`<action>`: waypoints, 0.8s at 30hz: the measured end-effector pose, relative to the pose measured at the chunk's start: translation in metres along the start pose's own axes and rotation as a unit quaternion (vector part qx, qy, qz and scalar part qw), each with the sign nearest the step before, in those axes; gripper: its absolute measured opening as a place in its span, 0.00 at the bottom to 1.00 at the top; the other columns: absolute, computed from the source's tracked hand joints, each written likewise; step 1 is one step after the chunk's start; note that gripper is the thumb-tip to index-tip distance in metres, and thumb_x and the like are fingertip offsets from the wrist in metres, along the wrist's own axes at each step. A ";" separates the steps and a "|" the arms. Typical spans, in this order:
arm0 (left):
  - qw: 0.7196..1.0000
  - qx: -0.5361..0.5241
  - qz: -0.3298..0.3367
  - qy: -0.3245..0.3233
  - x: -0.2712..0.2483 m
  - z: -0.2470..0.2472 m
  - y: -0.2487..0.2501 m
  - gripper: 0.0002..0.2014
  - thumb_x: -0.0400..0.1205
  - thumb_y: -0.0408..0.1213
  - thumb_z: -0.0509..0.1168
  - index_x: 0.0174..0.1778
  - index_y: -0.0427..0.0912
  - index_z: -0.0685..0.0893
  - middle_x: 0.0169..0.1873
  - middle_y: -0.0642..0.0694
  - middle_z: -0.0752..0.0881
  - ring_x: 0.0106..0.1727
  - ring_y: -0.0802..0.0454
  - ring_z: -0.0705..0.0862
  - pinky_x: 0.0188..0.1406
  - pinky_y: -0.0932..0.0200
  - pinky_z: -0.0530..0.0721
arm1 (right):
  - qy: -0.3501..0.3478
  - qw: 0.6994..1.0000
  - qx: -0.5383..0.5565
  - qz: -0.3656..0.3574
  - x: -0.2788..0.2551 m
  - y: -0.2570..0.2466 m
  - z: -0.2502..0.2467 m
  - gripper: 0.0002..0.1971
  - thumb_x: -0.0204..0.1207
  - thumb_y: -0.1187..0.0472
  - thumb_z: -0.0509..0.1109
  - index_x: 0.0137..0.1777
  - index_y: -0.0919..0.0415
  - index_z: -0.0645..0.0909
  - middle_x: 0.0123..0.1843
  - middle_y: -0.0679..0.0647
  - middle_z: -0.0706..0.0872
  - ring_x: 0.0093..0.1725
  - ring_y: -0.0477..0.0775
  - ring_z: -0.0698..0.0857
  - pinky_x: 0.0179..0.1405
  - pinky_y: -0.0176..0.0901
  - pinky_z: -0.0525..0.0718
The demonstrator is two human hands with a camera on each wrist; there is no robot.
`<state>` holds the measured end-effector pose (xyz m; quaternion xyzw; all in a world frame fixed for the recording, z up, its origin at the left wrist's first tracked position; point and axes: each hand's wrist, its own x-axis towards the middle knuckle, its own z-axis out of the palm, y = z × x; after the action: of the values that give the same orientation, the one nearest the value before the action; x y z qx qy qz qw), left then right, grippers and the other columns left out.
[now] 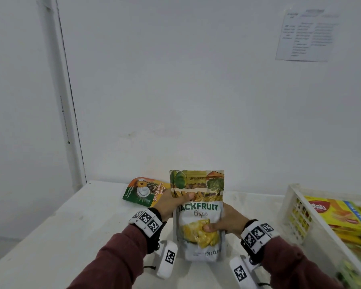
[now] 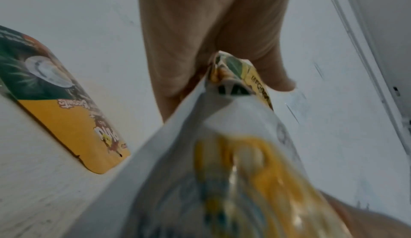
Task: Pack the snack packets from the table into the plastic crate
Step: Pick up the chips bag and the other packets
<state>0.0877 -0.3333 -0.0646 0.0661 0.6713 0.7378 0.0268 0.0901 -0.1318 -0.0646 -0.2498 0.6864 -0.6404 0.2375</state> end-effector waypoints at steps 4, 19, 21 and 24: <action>0.998 0.042 0.037 0.019 0.000 0.001 0.000 0.10 0.77 0.31 0.69 0.54 0.36 0.84 0.54 0.37 0.87 0.56 0.46 0.86 0.59 0.57 0.82 | 0.067 0.992 -0.100 0.029 -0.011 -0.023 0.003 0.59 0.39 0.41 0.83 0.73 0.59 0.65 0.65 0.53 0.83 0.62 0.50 0.84 0.53 0.40 0.86; 0.996 0.078 0.041 -0.019 -0.010 0.010 0.011 0.09 0.75 0.27 0.71 0.49 0.40 0.86 0.48 0.42 0.90 0.50 0.47 0.88 0.58 0.52 0.85 | 0.123 0.858 -0.494 -0.074 0.034 -0.108 0.006 0.11 0.79 0.58 0.66 0.55 0.63 0.85 0.53 0.57 0.87 0.50 0.47 0.80 0.52 0.38 0.76; 1.000 0.021 0.006 -0.001 -0.011 0.007 0.013 0.09 0.74 0.31 0.73 0.50 0.37 0.86 0.51 0.36 0.88 0.52 0.41 0.87 0.62 0.45 0.82 | 0.128 0.861 -0.487 -0.075 0.038 -0.104 0.011 0.15 0.80 0.53 0.63 0.59 0.61 0.83 0.61 0.55 0.84 0.56 0.48 0.79 0.59 0.41 0.75; 0.999 -0.023 0.026 0.028 -0.010 0.006 0.019 0.16 0.72 0.40 0.74 0.52 0.36 0.86 0.53 0.33 0.87 0.54 0.39 0.85 0.63 0.43 0.81 | 0.084 0.872 -0.482 -0.023 0.039 -0.099 0.014 0.22 0.76 0.46 0.67 0.67 0.56 0.77 0.66 0.53 0.79 0.67 0.51 0.76 0.69 0.47 0.74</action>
<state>0.0995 -0.3303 -0.0459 0.0621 0.6530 0.7548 -0.0097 0.0731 -0.1737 0.0331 -0.2943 0.9212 -0.2540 0.0139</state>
